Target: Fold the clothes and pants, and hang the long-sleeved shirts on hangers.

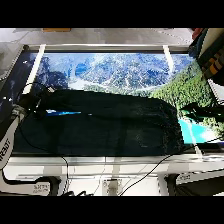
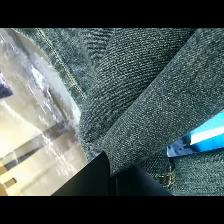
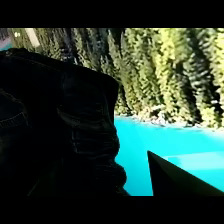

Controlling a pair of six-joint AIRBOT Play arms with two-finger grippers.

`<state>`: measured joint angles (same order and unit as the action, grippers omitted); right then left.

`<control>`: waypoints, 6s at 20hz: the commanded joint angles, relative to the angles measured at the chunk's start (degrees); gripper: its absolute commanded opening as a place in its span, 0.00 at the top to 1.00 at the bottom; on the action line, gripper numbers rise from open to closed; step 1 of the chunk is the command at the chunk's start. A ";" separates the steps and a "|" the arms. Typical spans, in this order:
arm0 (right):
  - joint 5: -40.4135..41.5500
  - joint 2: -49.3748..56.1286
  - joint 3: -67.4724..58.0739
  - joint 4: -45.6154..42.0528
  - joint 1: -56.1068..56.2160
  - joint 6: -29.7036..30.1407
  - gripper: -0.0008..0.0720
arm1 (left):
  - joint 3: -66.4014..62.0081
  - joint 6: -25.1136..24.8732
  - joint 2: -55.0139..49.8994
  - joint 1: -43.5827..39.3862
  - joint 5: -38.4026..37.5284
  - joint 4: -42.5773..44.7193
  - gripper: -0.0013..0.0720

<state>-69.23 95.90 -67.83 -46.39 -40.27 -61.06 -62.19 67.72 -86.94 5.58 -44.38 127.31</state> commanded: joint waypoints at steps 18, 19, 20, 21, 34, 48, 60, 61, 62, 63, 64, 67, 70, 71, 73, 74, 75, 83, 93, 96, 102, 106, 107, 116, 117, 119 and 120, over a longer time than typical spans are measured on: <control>10.27 5.31 -18.71 -7.04 9.09 -0.22 0.93 | -3.80 -0.70 1.11 -3.58 15.37 9.09 0.96; 9.68 5.29 -20.04 -8.09 8.41 -1.53 0.93 | -4.94 -0.66 1.14 -3.58 16.50 9.07 0.96; 8.92 5.29 -20.87 -8.59 7.96 -1.77 0.93 | -5.33 -0.63 1.14 -3.61 16.76 8.68 0.96; 8.50 5.29 -21.31 -9.51 7.56 -2.10 0.93 | -5.16 -0.63 1.03 -3.78 15.74 6.10 0.96; 10.58 5.29 -21.33 -15.47 7.06 -6.95 0.93 | -1.53 -1.31 -1.11 -4.63 6.16 8.04 0.04; 16.31 5.22 -21.86 -20.59 7.06 -8.92 0.10 | -9.31 26.01 -0.92 3.80 -3.85 11.30 0.44; -6.38 -10.03 -32.87 -35.43 7.04 -24.90 0.93 | -11.98 6.38 4.48 0.20 -15.89 -29.29 0.96; -11.63 -11.32 -32.87 -36.92 7.06 -24.87 0.93 | -11.98 1.18 5.27 -0.94 -15.91 -37.07 0.96; -17.86 -11.96 -32.85 -39.15 7.04 -24.83 0.93 | -11.98 -1.99 6.05 -1.79 -15.87 -44.11 0.96; -24.63 -12.09 -32.37 -42.25 7.04 -24.55 0.93 | -11.98 -4.59 6.97 -2.45 -15.63 -51.01 0.96; -30.88 -12.13 -31.06 -44.74 6.67 -22.36 0.93 | -11.98 -6.95 8.11 -2.93 -15.17 -57.64 0.96; -34.73 -17.25 -20.70 -44.15 3.06 -19.76 0.93 | -11.98 -8.66 12.72 -2.95 -13.40 -65.72 0.96; -24.26 -27.23 -7.58 -40.44 -3.15 -17.97 0.94 | -11.98 -8.66 16.85 -1.03 -13.49 -63.63 0.96; -22.34 -29.90 -3.21 -37.27 -5.81 -16.74 0.94 | -11.98 -8.66 17.73 -0.02 -13.49 -62.99 0.96; -20.24 -32.61 4.59 -31.76 -10.40 -16.24 0.89 | -11.96 -8.61 18.14 1.70 -13.53 -63.08 0.96; -18.64 -33.03 7.72 -30.40 -12.07 -16.72 0.59 | -11.87 -8.59 18.05 2.12 -13.53 -63.08 0.96; -17.20 -32.94 10.78 -29.64 -13.33 -18.36 0.19 | -11.87 -8.59 17.99 2.14 -13.55 -63.06 0.96; 5.77 -32.39 29.29 -22.36 -14.08 -19.04 0.14 | -11.87 -8.57 17.99 2.03 -13.55 -63.10 0.96; 19.23 -23.45 30.99 -7.45 -14.08 -6.73 0.24 | -11.87 2.12 18.10 2.14 -14.38 -64.85 0.96; 19.19 -23.34 30.97 -7.50 -14.08 -6.67 0.48 | -11.56 4.63 17.97 2.12 -22.47 -64.76 0.30; 19.28 -24.24 30.86 -6.82 -14.01 -5.22 0.93 | -6.91 13.35 18.08 4.24 -30.62 -54.23 0.33; 17.55 -24.76 30.86 -6.91 -13.97 -5.27 0.93 | -1.90 14.40 18.12 13.44 -38.45 -50.95 0.33; 17.49 -24.76 30.86 -6.88 -13.97 -5.27 0.93 | -0.28 14.40 18.23 16.39 -39.60 -50.56 0.33; 17.81 -24.76 30.86 -6.88 -13.97 -5.27 0.93 | 17.75 6.67 22.80 45.48 -34.69 -50.64 0.11; 17.79 -24.76 30.86 -6.88 -13.97 -5.29 0.93 | 19.28 5.11 22.67 47.19 -32.85 -50.62 0.11; 17.55 -24.76 30.86 -6.88 -13.97 -5.38 0.93 | 22.34 1.36 22.47 48.39 -29.73 -50.84 0.12; 17.42 -24.76 30.86 -6.86 -13.97 -5.53 0.93 | 24.13 -1.07 22.14 48.33 -28.85 -51.76 0.12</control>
<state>-51.44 71.16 -36.95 -53.30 -54.30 -66.32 -42.76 72.71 -64.51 50.76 -77.17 76.51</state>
